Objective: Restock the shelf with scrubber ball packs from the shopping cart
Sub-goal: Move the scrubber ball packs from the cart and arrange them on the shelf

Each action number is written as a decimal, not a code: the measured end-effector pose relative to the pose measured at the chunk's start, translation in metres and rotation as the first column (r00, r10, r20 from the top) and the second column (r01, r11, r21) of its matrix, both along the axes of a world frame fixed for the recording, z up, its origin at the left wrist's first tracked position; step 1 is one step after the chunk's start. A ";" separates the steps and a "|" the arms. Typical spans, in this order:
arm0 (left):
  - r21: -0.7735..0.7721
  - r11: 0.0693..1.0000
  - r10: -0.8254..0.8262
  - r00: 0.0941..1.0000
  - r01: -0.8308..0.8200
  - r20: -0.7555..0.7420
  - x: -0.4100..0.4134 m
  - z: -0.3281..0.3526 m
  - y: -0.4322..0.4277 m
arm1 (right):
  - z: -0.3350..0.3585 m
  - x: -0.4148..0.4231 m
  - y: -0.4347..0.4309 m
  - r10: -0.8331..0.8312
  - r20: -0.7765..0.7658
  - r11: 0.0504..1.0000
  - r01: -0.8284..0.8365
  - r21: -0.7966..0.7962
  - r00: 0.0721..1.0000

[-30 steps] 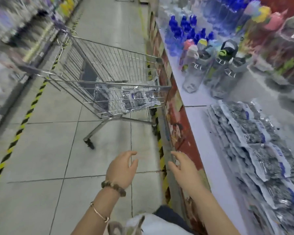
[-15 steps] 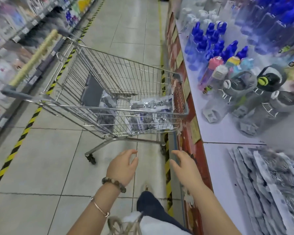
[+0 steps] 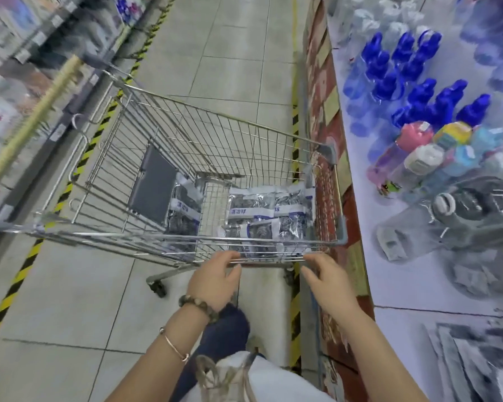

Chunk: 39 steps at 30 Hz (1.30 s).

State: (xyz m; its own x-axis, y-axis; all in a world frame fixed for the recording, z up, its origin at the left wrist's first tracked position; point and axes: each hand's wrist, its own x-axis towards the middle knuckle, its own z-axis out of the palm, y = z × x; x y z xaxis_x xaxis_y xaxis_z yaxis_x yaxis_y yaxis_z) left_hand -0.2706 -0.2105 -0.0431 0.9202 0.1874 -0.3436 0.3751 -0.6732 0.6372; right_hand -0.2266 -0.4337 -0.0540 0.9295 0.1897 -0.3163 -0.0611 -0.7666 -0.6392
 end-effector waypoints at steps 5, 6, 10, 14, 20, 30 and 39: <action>0.001 1.000 -0.021 1.000 0.021 -0.011 0.069 -0.005 0.032 | -0.013 0.057 0.030 -0.038 -0.049 0.999 0.039 0.019 0.998; 0.004 0.999 -0.033 0.999 0.033 -0.015 0.086 -0.005 0.039 | -0.015 0.072 0.039 -0.044 -0.052 0.999 0.045 0.016 0.998; 0.022 0.997 -0.073 0.996 0.074 -0.055 0.149 -0.009 0.073 | -0.019 0.131 0.079 -0.069 -0.066 0.998 0.068 -0.008 0.995; 0.067 0.994 -0.080 0.984 0.092 -0.162 0.197 -0.041 0.113 | -0.039 0.178 0.110 -0.059 -0.125 0.998 0.054 -0.044 0.990; 0.152 0.986 0.127 0.898 -0.068 -0.421 0.215 -0.104 0.167 | -0.090 0.203 0.133 -0.003 -0.341 0.988 -0.050 -0.147 0.940; 0.261 0.875 0.475 0.618 -0.408 -0.626 0.185 -0.189 0.208 | -0.179 0.228 0.140 0.209 -0.487 0.802 -0.434 -0.410 0.848; 0.327 0.874 0.483 0.573 -0.359 -0.662 0.196 -0.221 0.200 | -0.236 0.224 0.150 0.305 -0.592 0.587 -0.637 -0.500 0.746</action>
